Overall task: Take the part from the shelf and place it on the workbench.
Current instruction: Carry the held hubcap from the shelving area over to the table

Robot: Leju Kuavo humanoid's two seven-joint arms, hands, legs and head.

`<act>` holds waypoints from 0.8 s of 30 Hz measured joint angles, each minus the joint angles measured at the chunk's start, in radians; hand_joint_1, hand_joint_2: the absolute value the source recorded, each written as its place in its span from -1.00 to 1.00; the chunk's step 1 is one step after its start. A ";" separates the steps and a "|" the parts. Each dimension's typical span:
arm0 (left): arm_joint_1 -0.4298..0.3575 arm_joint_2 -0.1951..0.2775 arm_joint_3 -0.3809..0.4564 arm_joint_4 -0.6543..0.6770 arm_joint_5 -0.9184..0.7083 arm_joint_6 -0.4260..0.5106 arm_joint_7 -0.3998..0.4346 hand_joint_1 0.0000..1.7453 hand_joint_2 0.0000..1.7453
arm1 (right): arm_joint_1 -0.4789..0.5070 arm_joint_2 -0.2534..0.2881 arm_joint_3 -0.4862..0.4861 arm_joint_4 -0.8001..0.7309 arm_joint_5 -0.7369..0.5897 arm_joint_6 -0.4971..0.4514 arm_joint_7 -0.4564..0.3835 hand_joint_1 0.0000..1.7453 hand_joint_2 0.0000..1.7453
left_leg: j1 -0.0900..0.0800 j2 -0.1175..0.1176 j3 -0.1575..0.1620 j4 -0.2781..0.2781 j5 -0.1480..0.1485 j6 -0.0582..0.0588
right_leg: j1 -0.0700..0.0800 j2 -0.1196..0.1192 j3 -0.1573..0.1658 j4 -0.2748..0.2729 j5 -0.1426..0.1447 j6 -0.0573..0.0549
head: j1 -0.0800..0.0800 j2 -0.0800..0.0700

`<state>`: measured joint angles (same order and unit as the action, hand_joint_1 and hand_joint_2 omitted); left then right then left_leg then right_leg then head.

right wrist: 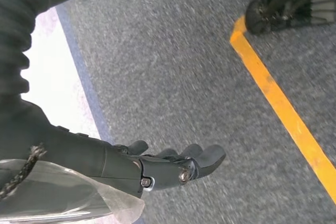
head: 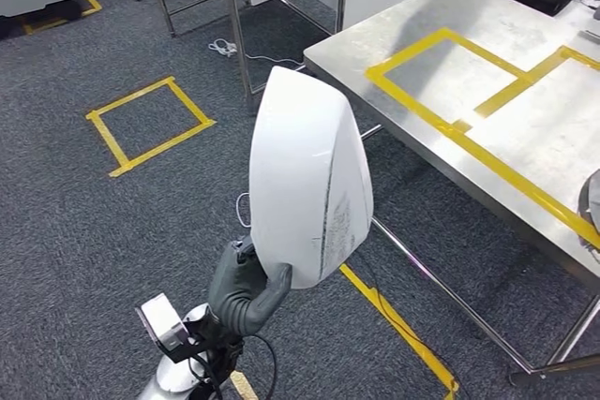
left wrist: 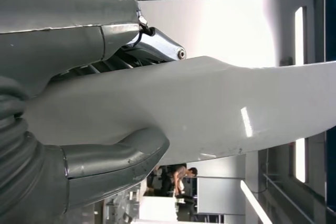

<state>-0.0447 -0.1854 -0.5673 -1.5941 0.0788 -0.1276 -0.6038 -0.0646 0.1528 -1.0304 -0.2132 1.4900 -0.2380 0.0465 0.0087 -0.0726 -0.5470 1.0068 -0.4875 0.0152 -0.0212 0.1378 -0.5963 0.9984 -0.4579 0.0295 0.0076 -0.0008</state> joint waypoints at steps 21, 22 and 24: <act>0.001 0.007 -0.005 0.002 -0.019 0.041 0.015 1.00 1.00 | -0.005 -0.007 0.001 0.000 0.011 -0.003 0.000 -1.00 1.00 | -0.001 0.087 -0.081 0.244 -0.149 -0.033 | 0.008 -0.124 0.018 0.000 -0.012 -0.030 | 0.000 0.000; 0.002 0.008 -0.005 0.003 -0.019 0.041 0.015 1.00 1.00 | -0.004 -0.007 0.001 0.000 0.011 -0.003 0.000 -1.00 1.00 | -0.002 0.082 -0.100 0.276 -0.151 -0.030 | 0.009 -0.108 0.019 0.000 -0.012 -0.031 | -0.001 0.000; 0.002 0.009 -0.006 0.004 -0.019 0.041 0.016 1.00 1.00 | -0.002 -0.007 0.001 0.000 0.011 -0.002 0.000 -1.00 1.00 | -0.003 0.071 -0.087 0.227 -0.096 -0.019 | 0.013 -0.078 0.020 0.000 -0.011 -0.031 | -0.001 0.000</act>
<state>-0.0428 -0.1762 -0.5735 -1.5904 0.0598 -0.0862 -0.5879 -0.0669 0.1461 -1.0292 -0.2132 1.5011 -0.2403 0.0468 0.0056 -0.0013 -0.6337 1.2335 -0.5839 -0.0041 -0.0083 0.0598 -0.5759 0.9984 -0.4690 -0.0016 0.0071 -0.0009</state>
